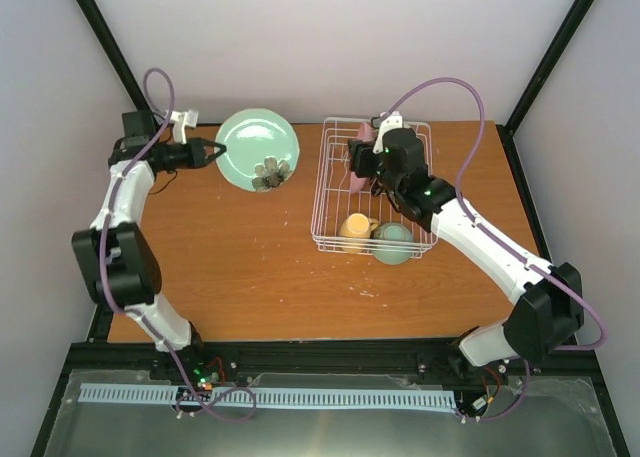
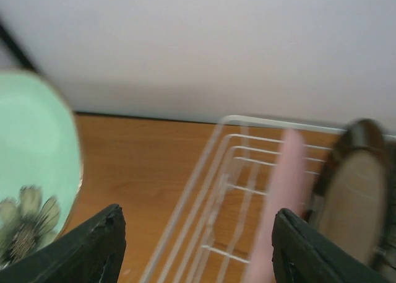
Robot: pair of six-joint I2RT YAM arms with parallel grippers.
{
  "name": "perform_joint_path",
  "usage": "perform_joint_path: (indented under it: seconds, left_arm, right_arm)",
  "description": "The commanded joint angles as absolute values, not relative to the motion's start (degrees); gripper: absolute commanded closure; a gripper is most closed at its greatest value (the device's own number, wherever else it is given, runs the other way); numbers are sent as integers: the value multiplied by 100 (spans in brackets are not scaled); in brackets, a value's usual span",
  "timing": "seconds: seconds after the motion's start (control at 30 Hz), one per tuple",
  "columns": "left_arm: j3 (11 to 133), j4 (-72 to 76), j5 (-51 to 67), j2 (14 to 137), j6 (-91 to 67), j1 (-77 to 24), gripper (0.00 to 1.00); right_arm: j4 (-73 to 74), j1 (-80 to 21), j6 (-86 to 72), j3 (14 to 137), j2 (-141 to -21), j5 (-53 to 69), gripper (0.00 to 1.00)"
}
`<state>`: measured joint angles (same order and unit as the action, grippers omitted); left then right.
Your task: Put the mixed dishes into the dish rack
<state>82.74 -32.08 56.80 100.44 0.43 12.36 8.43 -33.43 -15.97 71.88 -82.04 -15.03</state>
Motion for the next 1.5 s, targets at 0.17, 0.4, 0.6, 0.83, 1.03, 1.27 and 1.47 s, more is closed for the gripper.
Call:
perform_joint_path:
  seconds: [0.17, 0.4, 0.6, 0.83, 1.03, 1.27, 1.47]
  left_arm:
    - [8361, -2962, 6657, 8395, -237, 1025, 99]
    - [8437, -3260, 6717, 8212, -72, 1022, 100]
    - [8407, -3201, 6771, 8190, -122, 1023, 99]
    - [8414, -3151, 7003, 8238, -158, 1022, 99]
    - [8314, -3070, 7112, 8157, -257, 1024, 99]
    - [8065, -2815, 7188, 8004, -458, 954, 99]
    - [7916, -2616, 7260, 7968, -601, 906, 100]
  right_arm:
    - [705, -2750, -1378, 7566, -8658, 3384, 34]
    - [-23, -2434, -2069, 7585, -8952, 5474, 34]
    - [-674, -2408, -2609, 7638, -9120, 6304, 35]
    - [-1458, -2410, -3215, 7651, -9475, 6570, 37]
    - [-2000, -2466, -3665, 7805, -9812, 6627, 36]
    - [-2661, -2690, -4190, 8148, -10260, 6644, 37]
    - [-2833, -2944, -4410, 8567, -10707, 6678, 46]
